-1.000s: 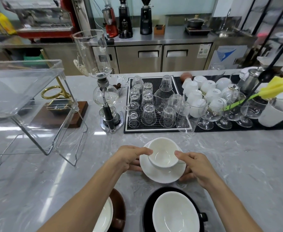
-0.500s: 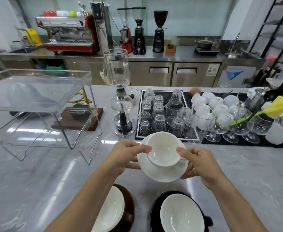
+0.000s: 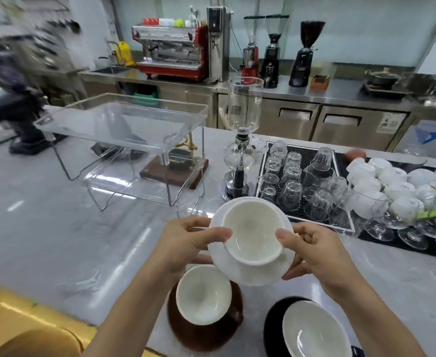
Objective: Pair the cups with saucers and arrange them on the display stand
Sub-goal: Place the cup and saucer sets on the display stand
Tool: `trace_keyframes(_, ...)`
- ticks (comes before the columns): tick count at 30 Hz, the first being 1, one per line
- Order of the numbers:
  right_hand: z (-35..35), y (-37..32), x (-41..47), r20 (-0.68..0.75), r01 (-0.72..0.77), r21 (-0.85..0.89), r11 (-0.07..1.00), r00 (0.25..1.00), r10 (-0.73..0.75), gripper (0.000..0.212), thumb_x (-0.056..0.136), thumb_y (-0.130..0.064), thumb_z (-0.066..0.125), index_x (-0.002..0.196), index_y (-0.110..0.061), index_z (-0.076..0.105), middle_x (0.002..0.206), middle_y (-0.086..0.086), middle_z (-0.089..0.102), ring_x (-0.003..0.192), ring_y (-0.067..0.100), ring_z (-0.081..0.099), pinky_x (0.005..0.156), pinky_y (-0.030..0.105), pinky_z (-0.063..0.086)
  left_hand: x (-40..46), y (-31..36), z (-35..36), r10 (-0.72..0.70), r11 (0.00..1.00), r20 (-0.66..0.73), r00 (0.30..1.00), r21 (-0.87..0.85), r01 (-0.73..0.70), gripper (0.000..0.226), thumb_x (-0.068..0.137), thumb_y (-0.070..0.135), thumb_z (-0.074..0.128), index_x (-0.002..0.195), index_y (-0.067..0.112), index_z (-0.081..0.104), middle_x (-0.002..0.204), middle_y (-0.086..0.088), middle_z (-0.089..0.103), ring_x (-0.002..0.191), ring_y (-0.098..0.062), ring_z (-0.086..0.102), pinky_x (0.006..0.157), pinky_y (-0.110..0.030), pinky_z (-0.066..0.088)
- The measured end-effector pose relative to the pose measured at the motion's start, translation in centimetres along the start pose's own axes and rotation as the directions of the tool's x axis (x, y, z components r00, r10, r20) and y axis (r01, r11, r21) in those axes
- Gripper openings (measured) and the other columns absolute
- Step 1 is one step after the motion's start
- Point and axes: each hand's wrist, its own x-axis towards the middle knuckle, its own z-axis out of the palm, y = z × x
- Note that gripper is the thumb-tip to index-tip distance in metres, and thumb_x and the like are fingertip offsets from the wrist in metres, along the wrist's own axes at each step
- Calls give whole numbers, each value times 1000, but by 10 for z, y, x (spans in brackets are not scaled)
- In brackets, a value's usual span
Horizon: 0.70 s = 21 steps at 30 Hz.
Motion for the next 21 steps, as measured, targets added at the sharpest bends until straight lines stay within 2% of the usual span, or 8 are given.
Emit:
trace_keyframes(4,19,-4,2,72,11,-8,1000,997,-11,62,56,-52,85,100,-10,72,91,42,59,53,29,66,50,42,60,-17,0,-19,11,1000,-52,999,-15,-12,37,61,11,92,95,6,79,89,-17,80,74,-28,78,57,-35,63)
trace_keyframes(7,35,-6,3,124,23,-13,1000,992,-22,64,55,-54,86,101,-12,72,93,42,58,57,30,67,52,44,60,-28,-1,-35,23,999,-103,994,-34,-26,41,56,14,91,95,6,79,88,-18,80,73,-28,78,57,-37,63)
trace_keyframes(12,62,-12,2,205,13,-20,1000,979,-8,66,55,-54,87,103,-12,70,97,41,56,62,35,69,54,46,61,-43,-3,-63,35,998,-156,987,-44,-43,67,42,31,93,102,7,77,89,-16,80,78,-28,79,60,-38,63)
trace_keyframes(14,75,-15,1,234,13,-21,1000,972,-8,66,56,-53,87,104,-12,69,96,41,56,64,36,69,55,48,61,-48,-1,-77,40,998,-179,983,-42,-48,69,39,34,92,102,8,77,89,-15,81,78,-28,79,61,-39,64)
trace_keyframes(16,87,-19,1,254,14,-31,999,967,-6,67,56,-53,87,106,-11,68,89,35,57,62,33,69,56,49,62,-50,-1,-89,35,998,-188,982,-36,-43,67,39,34,92,99,9,79,89,-14,81,77,-27,79,61,-39,64)
trace_keyframes(19,113,-22,1,262,4,-36,999,965,6,67,53,-54,88,103,-13,68,79,16,56,59,29,69,54,47,62,-55,-1,-115,30,998,-207,978,-41,-39,63,40,34,92,98,12,80,89,-13,81,78,-27,79,61,-38,63)
trace_keyframes(21,127,-23,0,266,-1,-17,1000,964,6,66,53,-52,88,101,-13,67,76,11,53,57,27,67,54,47,62,-57,-1,-127,30,999,-223,974,-32,-38,65,40,35,92,100,12,80,90,-13,81,79,-26,79,62,-37,63)
